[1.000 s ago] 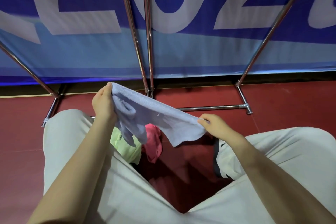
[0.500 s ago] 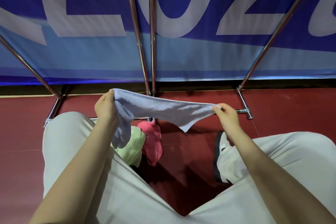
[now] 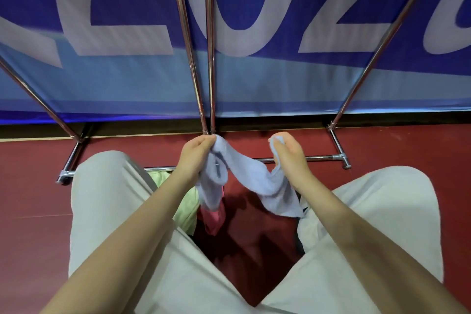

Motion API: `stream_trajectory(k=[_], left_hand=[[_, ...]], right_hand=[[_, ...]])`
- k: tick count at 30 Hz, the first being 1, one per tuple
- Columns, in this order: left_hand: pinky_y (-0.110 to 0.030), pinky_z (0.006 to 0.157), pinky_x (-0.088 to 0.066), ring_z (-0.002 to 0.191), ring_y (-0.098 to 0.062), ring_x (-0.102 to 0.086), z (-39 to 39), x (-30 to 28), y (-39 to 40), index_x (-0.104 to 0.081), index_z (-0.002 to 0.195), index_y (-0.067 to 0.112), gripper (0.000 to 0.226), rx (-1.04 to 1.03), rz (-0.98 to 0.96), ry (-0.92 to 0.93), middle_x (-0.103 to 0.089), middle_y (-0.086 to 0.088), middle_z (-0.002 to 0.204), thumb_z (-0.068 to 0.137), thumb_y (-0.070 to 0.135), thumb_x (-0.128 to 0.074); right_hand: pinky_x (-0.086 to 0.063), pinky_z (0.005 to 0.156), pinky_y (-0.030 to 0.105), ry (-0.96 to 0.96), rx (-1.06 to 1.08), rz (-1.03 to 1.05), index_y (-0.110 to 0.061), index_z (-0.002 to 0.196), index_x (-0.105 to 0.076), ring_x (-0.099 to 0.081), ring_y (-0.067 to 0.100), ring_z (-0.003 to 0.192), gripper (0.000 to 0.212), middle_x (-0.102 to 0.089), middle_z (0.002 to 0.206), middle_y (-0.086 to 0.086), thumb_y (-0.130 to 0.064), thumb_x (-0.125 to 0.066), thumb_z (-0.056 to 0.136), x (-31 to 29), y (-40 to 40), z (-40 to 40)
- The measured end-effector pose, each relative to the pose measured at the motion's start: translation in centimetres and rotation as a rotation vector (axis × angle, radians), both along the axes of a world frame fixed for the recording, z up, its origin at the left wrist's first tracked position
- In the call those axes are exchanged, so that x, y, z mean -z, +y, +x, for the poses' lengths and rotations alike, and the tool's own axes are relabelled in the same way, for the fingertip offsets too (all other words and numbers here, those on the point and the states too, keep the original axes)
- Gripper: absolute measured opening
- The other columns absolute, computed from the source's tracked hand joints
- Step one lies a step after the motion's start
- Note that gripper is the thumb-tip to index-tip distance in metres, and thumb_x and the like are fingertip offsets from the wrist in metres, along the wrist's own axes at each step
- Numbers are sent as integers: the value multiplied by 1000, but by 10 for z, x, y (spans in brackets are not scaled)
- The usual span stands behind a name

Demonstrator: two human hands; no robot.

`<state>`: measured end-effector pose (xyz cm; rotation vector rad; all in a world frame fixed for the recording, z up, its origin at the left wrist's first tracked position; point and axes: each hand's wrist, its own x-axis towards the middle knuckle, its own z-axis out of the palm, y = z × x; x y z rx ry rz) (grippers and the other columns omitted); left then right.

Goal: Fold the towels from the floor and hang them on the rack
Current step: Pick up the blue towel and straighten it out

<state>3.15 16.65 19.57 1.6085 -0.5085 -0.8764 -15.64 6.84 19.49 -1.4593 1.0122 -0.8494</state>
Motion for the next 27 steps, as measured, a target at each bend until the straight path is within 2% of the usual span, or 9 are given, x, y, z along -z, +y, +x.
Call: stream_trajectory(k=[4,6,8,11,13,17,21,24,27], left_hand=[[-24,74,-46,72,-8,-56,-16,-6,-2,-65,73,17,25,183,-64,-123,-64,7,71,95,14,-55],[-19,71,-46,68,-4,-56,-23,-9,-5,-64,73,13,24,226,-79,-143,-63,9,68,96,12,-54],[-18,71,-45,68,-2,-56,-25,-9,-8,-65,77,10,21,208,-79,-164,-63,8,71,95,12,-54],[-10,75,-46,72,8,-57,-20,-5,-14,-69,90,10,14,149,-47,-197,-67,8,85,95,12,-56],[-3,70,-43,70,13,-56,-17,0,-14,-69,94,14,9,154,0,-258,-66,11,86,93,17,-60],[-7,66,-38,72,2,-54,-8,10,-14,-67,83,17,5,245,91,-539,-64,9,81,88,18,-67],[-9,66,-37,80,-12,-59,-2,20,-9,-70,82,12,6,397,178,-706,-66,7,79,86,16,-67],[-6,60,-36,78,-13,-58,5,26,-1,-68,79,18,9,382,238,-660,-64,5,74,87,16,-65],[-5,66,-39,79,-10,-58,12,25,5,-68,80,21,13,248,158,-554,-68,4,78,90,14,-63]], right_hand=[[-41,68,7,151,-243,-104,-15,99,-64,-54,-8,68,9,-58,73,-17,-18,-61,91,2,13,18],[-40,67,8,206,-313,-116,-14,90,-64,-52,-7,65,1,-56,72,-13,-14,-64,89,4,16,25],[-38,63,9,204,-309,-138,-14,78,-60,-48,-7,59,13,-53,67,-11,-10,-63,89,5,14,28],[-38,63,8,153,-176,-119,-8,80,-60,-49,-9,59,10,-55,70,-7,-7,-60,91,3,3,25],[-39,61,10,81,-32,-63,-5,78,-58,-48,-7,56,13,-53,68,-3,-5,-58,91,1,-8,18],[-37,54,11,55,185,43,-5,77,-53,-44,5,61,14,-49,68,1,-6,-54,91,2,-29,-1],[-37,54,13,111,280,58,-5,74,-52,-43,10,63,18,-49,71,6,-8,-53,92,12,-43,-17],[-36,58,21,161,325,74,-15,61,-44,-40,10,61,34,-44,63,-3,-9,-52,93,20,-49,-30],[-35,53,13,157,293,102,-12,68,-50,-42,13,70,26,-46,67,-1,-8,-52,93,26,-51,-36]])
